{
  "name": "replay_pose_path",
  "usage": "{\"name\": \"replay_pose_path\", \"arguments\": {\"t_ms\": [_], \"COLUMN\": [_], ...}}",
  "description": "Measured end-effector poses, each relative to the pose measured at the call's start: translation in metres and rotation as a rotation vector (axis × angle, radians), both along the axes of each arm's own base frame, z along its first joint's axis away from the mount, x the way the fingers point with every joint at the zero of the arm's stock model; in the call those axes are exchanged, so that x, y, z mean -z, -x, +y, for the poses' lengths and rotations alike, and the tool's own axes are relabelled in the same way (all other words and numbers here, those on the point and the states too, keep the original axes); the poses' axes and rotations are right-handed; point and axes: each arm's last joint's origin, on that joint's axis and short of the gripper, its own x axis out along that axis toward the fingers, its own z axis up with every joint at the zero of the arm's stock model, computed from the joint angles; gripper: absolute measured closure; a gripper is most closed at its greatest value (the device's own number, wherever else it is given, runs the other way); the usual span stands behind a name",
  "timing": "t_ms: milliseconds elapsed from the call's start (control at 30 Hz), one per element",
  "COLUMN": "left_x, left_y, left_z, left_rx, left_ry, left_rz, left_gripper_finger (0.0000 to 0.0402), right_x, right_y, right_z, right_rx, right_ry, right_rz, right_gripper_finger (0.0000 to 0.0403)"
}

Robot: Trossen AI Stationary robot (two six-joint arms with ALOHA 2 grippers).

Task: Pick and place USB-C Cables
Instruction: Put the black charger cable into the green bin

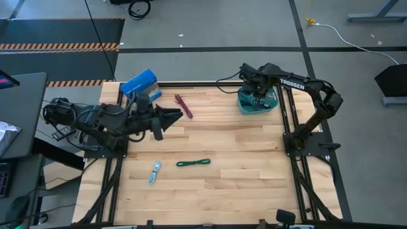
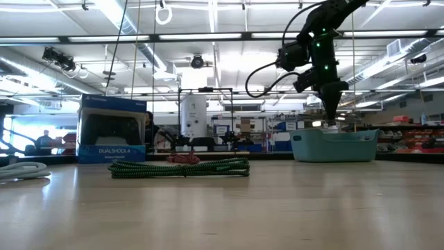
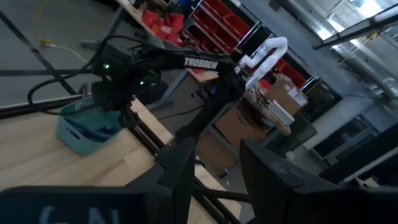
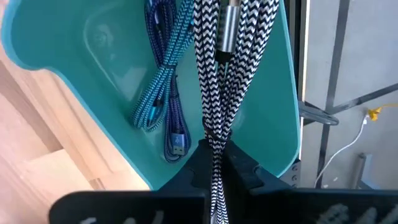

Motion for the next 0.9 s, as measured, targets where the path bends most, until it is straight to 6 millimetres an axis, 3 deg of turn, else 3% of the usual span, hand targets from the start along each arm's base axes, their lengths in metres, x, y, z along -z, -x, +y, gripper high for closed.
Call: {"name": "replay_pose_path", "arguments": {"t_ms": [300,733,900], "left_x": [0.000,-0.003,-0.003], "left_y": [-0.003,-0.002,-0.004], "left_z": [0.005,0.003,0.010], "left_rx": [-0.036,0.028,-0.008], "left_ry": [-0.053,-0.482,-0.436], "left_rz": [0.013,0.143,0.134], "left_gripper_finger": [0.0267,0.0267,0.0267], "right_x": [0.000,0.001,0.001], "right_y": [-0.002,-0.002,-0.001], "right_z": [0.001,0.005,0.006], "right_rx": [-0.009,-0.034,-0.033], "right_ry": [-0.043,-0.094,-0.102], "right_rz": [-0.055,-0.050,-0.041], "right_gripper_finger": [0.0387,0.0386,0.0381]}}
